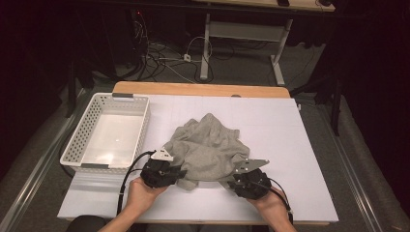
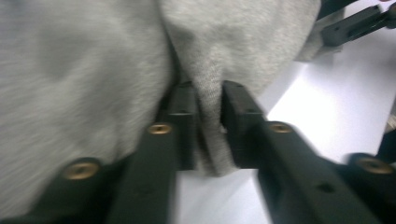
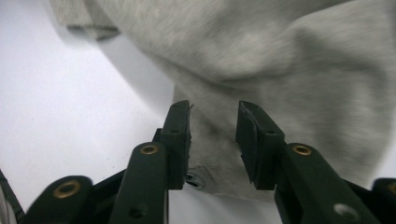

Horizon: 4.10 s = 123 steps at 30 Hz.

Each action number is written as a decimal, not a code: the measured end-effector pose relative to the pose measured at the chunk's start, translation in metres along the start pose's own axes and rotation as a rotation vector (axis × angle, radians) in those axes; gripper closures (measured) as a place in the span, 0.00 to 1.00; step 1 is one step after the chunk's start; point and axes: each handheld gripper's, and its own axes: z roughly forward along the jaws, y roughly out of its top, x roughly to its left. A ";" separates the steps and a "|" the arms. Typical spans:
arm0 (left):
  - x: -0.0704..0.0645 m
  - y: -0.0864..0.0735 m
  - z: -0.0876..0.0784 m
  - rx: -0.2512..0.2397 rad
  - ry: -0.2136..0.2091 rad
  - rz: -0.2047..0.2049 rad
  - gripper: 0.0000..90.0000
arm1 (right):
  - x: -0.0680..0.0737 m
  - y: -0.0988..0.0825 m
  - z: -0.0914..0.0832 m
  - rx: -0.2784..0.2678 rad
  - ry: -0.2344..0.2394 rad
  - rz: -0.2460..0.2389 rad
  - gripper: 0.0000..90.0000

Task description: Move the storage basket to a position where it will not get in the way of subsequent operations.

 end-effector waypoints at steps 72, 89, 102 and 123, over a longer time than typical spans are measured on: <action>0.003 0.034 0.015 0.045 0.049 0.032 0.89 | -0.042 -0.007 0.007 -0.002 -0.069 0.086 0.79; 0.014 -0.004 -0.038 -0.055 0.078 -0.027 0.88 | -0.042 -0.010 0.004 -0.007 -0.051 0.105 0.78; 0.019 -0.009 -0.036 -0.078 0.100 -0.030 0.72 | -0.012 -0.027 -0.027 -0.047 -0.025 0.065 0.73; 0.012 -0.002 -0.052 -0.098 0.032 -0.025 0.90 | -0.021 -0.031 -0.063 -0.109 0.026 0.092 0.99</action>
